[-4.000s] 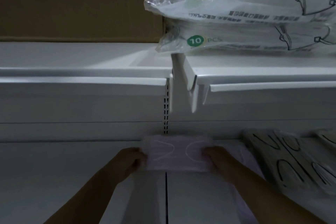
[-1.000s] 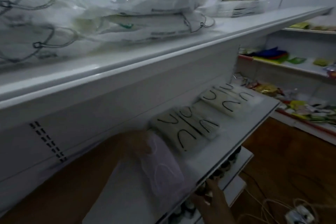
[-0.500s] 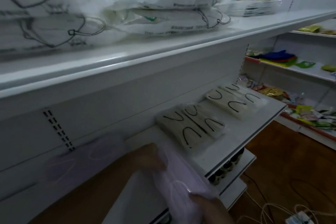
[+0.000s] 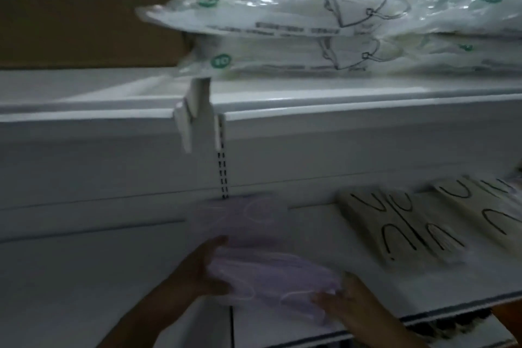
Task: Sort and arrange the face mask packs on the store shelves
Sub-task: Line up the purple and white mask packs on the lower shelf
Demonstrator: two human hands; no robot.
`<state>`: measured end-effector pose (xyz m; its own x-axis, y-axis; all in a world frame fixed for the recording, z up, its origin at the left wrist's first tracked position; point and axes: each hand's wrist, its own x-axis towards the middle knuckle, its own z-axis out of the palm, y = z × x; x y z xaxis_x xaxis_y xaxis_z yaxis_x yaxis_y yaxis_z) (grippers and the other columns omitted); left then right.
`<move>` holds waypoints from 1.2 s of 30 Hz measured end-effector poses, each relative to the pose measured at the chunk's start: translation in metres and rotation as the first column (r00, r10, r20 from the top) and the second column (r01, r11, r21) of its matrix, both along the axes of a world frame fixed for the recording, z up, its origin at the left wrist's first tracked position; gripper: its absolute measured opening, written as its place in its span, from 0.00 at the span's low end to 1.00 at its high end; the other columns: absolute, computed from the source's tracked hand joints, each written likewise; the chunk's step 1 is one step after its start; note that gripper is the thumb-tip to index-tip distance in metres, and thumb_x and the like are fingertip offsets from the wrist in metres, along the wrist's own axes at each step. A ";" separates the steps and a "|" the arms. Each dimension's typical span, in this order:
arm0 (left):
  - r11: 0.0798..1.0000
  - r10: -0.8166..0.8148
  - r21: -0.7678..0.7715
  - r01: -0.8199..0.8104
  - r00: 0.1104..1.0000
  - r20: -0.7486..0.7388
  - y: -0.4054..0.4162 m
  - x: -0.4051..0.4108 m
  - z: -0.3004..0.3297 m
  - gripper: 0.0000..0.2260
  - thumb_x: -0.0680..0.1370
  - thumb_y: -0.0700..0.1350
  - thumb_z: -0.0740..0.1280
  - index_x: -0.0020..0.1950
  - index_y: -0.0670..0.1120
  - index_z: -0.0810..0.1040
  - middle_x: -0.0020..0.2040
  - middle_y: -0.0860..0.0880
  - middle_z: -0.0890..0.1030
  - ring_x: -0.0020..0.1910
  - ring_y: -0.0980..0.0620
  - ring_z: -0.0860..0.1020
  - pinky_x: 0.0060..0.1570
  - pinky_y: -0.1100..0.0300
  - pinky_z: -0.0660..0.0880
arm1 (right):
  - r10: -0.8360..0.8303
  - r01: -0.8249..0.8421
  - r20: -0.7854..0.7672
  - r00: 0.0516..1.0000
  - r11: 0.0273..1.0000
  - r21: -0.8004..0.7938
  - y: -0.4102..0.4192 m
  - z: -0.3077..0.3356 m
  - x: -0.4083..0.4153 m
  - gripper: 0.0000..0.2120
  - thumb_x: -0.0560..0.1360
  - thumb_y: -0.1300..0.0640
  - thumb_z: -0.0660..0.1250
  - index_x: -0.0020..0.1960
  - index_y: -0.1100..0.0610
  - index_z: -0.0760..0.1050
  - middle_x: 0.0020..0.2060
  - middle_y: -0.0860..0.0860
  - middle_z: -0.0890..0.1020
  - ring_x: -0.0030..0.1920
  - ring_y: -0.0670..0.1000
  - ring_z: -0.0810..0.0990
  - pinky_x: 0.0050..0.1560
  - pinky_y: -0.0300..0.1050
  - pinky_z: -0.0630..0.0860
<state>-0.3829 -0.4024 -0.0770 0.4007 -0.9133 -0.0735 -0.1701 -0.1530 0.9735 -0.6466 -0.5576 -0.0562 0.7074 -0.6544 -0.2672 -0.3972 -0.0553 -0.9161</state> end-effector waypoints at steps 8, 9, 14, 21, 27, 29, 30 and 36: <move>0.938 0.346 -0.004 -0.346 0.937 0.041 0.044 0.013 -0.002 0.23 0.60 0.32 0.80 0.51 0.48 0.80 0.43 0.55 0.86 0.43 0.61 0.82 0.40 0.72 0.75 | 0.177 -0.150 0.087 0.980 0.957 -0.249 -0.010 -0.006 0.066 0.23 0.69 0.61 0.75 0.57 0.45 0.70 0.55 0.36 0.73 0.53 0.27 0.73 0.51 0.18 0.64; 0.942 0.335 0.021 -0.336 0.941 0.040 0.045 0.011 -0.004 0.23 0.63 0.29 0.78 0.52 0.47 0.79 0.44 0.52 0.85 0.45 0.59 0.81 0.40 0.73 0.74 | 0.184 -0.164 0.066 0.981 0.957 -0.240 -0.013 -0.011 0.067 0.24 0.69 0.61 0.76 0.58 0.46 0.70 0.56 0.37 0.73 0.54 0.30 0.73 0.52 0.19 0.65; 0.939 0.342 0.042 -0.341 0.939 -0.030 0.045 0.005 -0.009 0.23 0.60 0.36 0.72 0.54 0.46 0.78 0.48 0.48 0.84 0.47 0.54 0.80 0.46 0.62 0.76 | 0.065 -0.044 0.089 0.994 0.974 -0.221 -0.015 -0.037 0.061 0.24 0.65 0.70 0.76 0.56 0.54 0.74 0.53 0.49 0.80 0.49 0.35 0.79 0.49 0.25 0.71; 0.937 0.348 0.013 -0.350 0.925 -0.151 0.043 0.002 -0.005 0.19 0.68 0.27 0.69 0.55 0.42 0.79 0.47 0.46 0.85 0.48 0.49 0.82 0.47 0.59 0.78 | -0.064 0.079 0.065 0.996 0.963 -0.257 -0.013 -0.046 0.065 0.14 0.74 0.70 0.67 0.59 0.65 0.75 0.54 0.53 0.79 0.57 0.50 0.75 0.62 0.39 0.71; 0.903 0.391 0.279 -0.327 0.893 -0.221 0.047 0.003 -0.001 0.16 0.69 0.29 0.70 0.56 0.38 0.77 0.39 0.41 0.83 0.36 0.46 0.80 0.36 0.58 0.74 | -0.001 -0.015 -0.120 0.993 0.991 -0.130 -0.023 -0.036 0.052 0.15 0.72 0.66 0.68 0.28 0.56 0.78 0.26 0.46 0.75 0.31 0.45 0.72 0.32 0.37 0.65; 0.836 0.483 0.376 -0.400 0.861 -0.158 0.042 0.004 -0.004 0.20 0.71 0.25 0.66 0.61 0.38 0.73 0.32 0.42 0.79 0.27 0.49 0.74 0.31 0.61 0.68 | -0.036 0.003 -0.191 0.981 0.985 -0.173 -0.027 -0.039 0.055 0.19 0.69 0.67 0.70 0.24 0.54 0.71 0.23 0.46 0.71 0.30 0.46 0.70 0.31 0.39 0.62; 0.818 0.501 0.395 -0.418 0.855 -0.133 0.039 0.004 -0.003 0.22 0.71 0.25 0.66 0.63 0.39 0.72 0.31 0.42 0.78 0.25 0.51 0.73 0.29 0.62 0.67 | -0.043 -0.005 -0.229 0.972 0.978 -0.208 -0.028 -0.039 0.058 0.18 0.69 0.66 0.70 0.25 0.54 0.69 0.24 0.49 0.71 0.30 0.48 0.70 0.31 0.40 0.62; 0.768 0.570 0.361 -0.529 0.821 -0.011 0.025 0.013 0.000 0.26 0.73 0.28 0.65 0.70 0.39 0.68 0.27 0.44 0.78 0.26 0.49 0.72 0.27 0.62 0.67 | -0.081 0.012 -0.295 0.952 0.974 -0.228 -0.029 -0.028 0.076 0.08 0.74 0.60 0.67 0.50 0.62 0.80 0.47 0.62 0.80 0.47 0.54 0.79 0.45 0.45 0.73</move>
<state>-0.3699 -0.3770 -0.0773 0.7962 -0.4518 -0.4025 0.1494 -0.4977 0.8544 -0.5707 -0.5870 -0.0839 0.5834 -0.7516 -0.3078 -0.6593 -0.2169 -0.7199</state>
